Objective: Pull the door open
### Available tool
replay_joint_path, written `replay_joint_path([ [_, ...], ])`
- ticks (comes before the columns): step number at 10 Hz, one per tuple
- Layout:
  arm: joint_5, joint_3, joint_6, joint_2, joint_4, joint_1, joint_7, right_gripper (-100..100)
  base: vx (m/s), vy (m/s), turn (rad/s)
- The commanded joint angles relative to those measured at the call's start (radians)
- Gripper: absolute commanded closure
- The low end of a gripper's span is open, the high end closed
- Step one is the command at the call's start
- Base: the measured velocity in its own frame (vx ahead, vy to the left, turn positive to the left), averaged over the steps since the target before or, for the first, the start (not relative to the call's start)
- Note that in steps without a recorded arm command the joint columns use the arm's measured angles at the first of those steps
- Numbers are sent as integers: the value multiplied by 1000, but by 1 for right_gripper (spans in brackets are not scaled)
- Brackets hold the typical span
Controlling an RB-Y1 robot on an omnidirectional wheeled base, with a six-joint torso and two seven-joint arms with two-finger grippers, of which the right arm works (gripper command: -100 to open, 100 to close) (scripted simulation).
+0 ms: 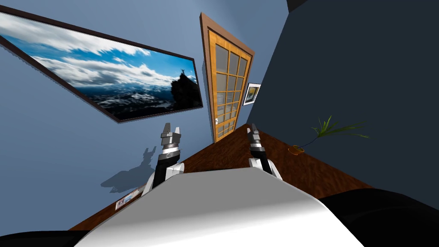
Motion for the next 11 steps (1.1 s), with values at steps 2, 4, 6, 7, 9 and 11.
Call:
replay_joint_path([
  [2, 2, 2, -23, -9, 62, -23, 54, -100, 86, -4, 60],
  [4, 4, 5, -41, -16, 113, -41, 101, -100, 78, -5, 60],
  [6, 6, 9, -60, -23, 168, -60, 151, -100, 80, 1, 75],
  [7, 7, 11, -70, -27, 198, -71, 179, -100, 97, -4, 90],
  [9, 10, 15, -91, -34, 258, -92, 233, -100, 97, -2, 77],
  [11, 12, 19, -114, -41, 319, -115, 292, -100, 98, -1, 82],
])
